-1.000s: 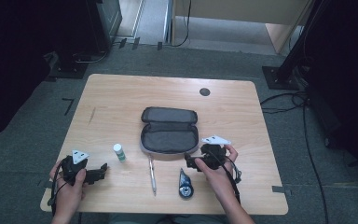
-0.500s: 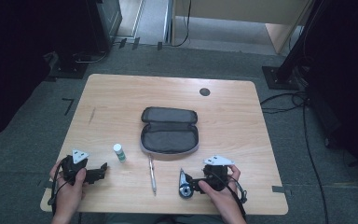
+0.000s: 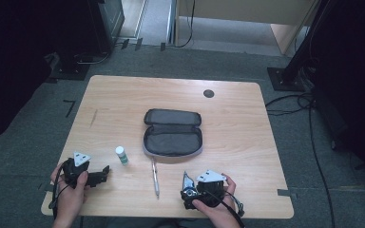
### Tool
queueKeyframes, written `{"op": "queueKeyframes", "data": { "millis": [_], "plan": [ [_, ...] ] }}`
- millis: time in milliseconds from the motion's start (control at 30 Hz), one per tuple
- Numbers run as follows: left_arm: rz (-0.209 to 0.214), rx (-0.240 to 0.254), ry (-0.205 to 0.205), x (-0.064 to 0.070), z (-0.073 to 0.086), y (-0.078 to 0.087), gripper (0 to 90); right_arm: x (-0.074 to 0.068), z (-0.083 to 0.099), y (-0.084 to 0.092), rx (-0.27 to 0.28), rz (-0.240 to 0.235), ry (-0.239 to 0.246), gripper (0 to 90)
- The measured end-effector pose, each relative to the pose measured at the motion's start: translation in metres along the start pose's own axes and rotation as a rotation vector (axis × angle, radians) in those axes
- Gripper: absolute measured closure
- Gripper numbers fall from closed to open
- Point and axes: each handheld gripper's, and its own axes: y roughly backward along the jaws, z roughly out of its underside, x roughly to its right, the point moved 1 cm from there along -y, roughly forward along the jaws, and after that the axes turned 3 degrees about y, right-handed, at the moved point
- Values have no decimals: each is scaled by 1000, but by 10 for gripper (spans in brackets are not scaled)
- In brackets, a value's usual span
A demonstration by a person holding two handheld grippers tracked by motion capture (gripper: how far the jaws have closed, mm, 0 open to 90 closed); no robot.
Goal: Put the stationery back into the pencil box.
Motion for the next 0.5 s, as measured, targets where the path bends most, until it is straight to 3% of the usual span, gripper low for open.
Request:
{"op": "queueKeyframes", "data": {
  "millis": [100,200,333,367,500],
  "plan": [
    [0,0,0,0,0,0,0,-5,2,-4,-11,0,8,0],
    [0,0,0,0,0,0,0,-11,6,-10,-32,16,45,0],
    [0,0,0,0,0,0,0,-14,7,-11,-21,39,54,1],
    [0,0,0,0,0,0,0,-15,8,-11,-7,61,62,71],
    [0,2,4,0,0,0,0,-16,10,-10,14,82,73,122]
  ]
}}
